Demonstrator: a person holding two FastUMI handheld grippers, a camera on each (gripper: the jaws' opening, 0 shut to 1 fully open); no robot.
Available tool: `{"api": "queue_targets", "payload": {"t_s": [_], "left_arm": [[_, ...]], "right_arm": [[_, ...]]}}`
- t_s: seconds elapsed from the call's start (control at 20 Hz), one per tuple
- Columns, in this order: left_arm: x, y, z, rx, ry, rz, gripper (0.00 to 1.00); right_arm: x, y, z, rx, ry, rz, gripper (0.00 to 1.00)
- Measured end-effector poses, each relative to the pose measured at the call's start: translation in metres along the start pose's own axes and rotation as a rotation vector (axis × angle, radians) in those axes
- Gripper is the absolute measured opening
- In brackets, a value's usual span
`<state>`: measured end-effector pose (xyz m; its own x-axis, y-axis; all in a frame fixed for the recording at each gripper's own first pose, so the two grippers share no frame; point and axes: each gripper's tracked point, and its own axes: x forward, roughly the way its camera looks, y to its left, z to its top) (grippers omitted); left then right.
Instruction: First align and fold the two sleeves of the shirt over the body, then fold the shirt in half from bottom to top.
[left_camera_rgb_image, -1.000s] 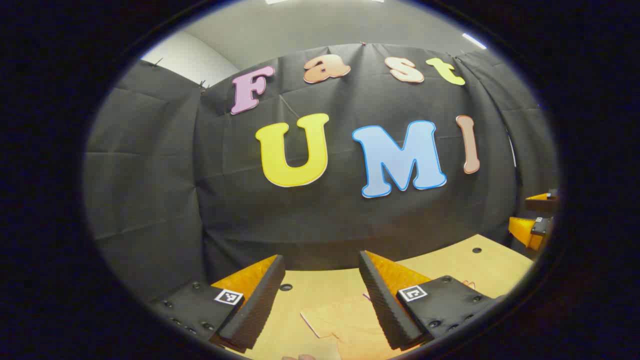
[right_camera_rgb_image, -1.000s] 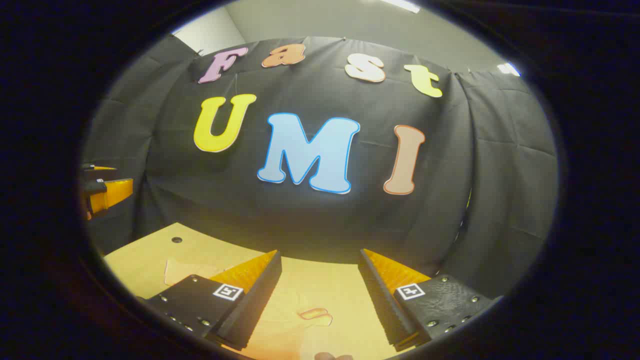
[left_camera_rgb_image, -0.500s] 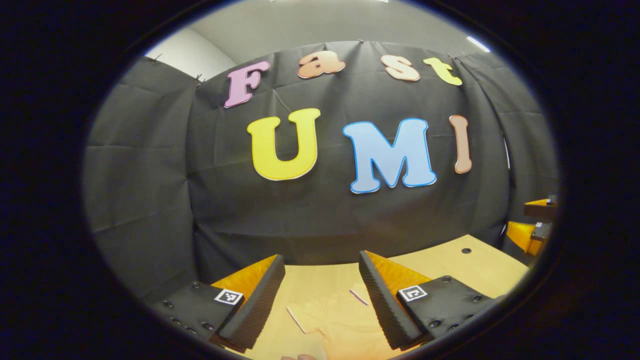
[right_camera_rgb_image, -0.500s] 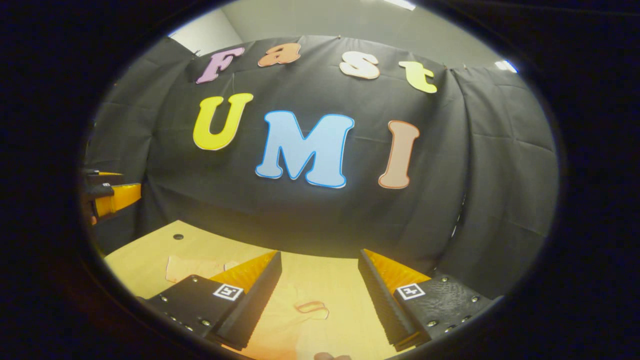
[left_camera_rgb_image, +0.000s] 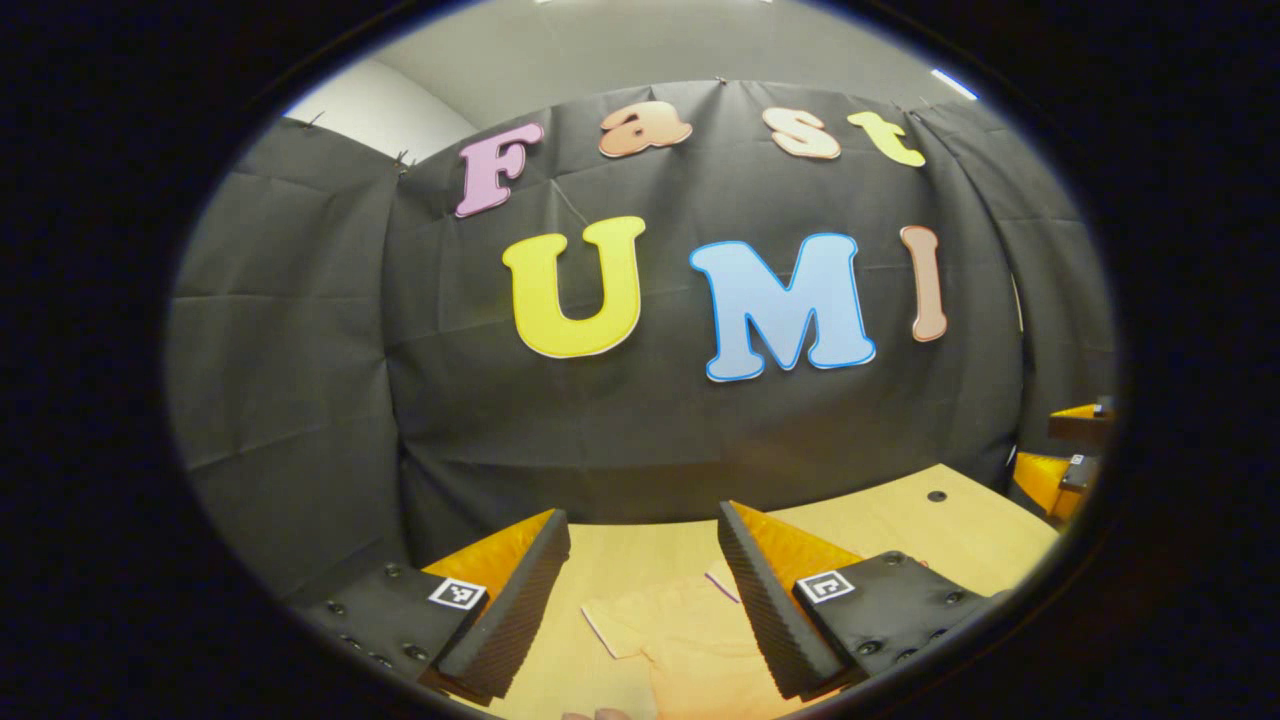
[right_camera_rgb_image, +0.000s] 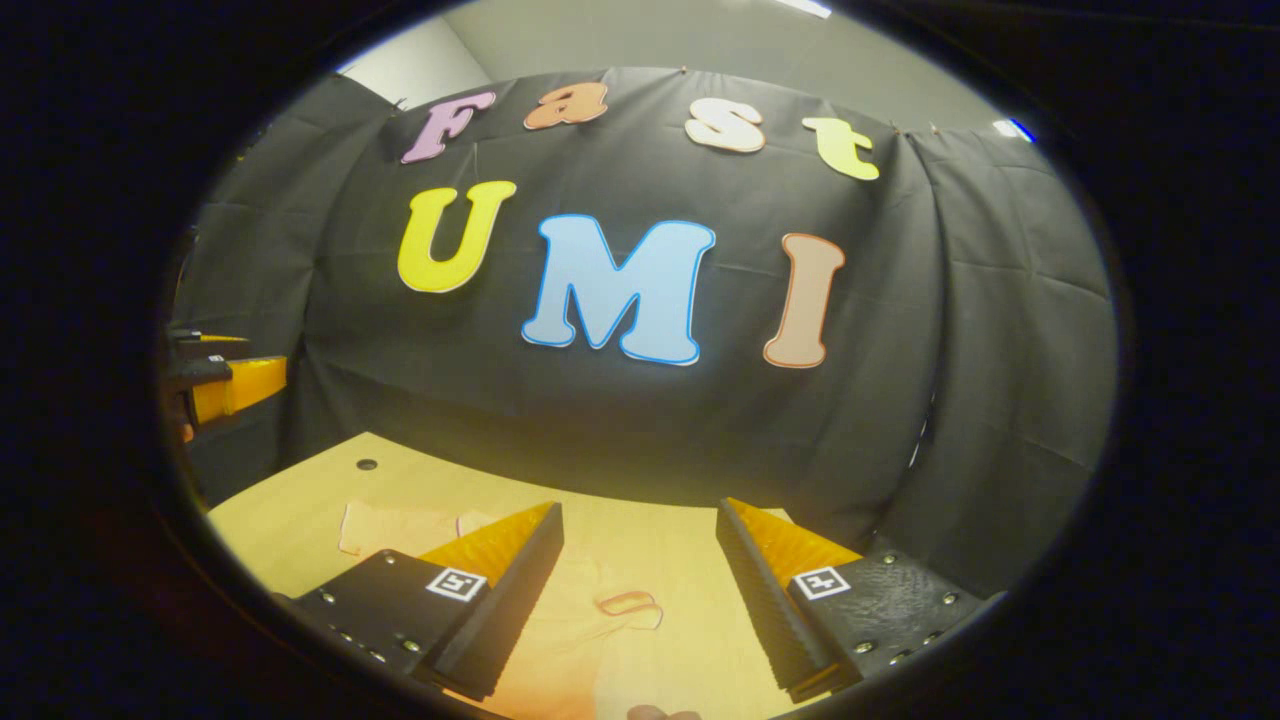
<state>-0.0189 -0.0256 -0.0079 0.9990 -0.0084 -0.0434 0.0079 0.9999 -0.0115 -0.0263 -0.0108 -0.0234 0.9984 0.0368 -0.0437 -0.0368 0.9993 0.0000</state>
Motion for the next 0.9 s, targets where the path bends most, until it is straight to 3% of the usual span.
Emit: {"api": "queue_targets", "payload": {"t_s": [0.35, 0.65, 0.9], "left_arm": [[-0.005, -0.002, -0.006, 0.018, 0.020, 0.009, 0.98], [0.002, 0.005, -0.024, 0.020, 0.074, 0.048, 0.98], [0.014, 0.019, -0.039, 0.028, 0.125, 0.108, 0.98]], "right_arm": [[0.053, 0.007, -0.065, -0.059, 0.141, 0.119, 0.96], [0.117, 0.021, -0.152, -0.062, 0.364, 0.268, 0.96], [0.163, 0.022, -0.219, -0.148, 0.534, 0.342, 0.96]]}}
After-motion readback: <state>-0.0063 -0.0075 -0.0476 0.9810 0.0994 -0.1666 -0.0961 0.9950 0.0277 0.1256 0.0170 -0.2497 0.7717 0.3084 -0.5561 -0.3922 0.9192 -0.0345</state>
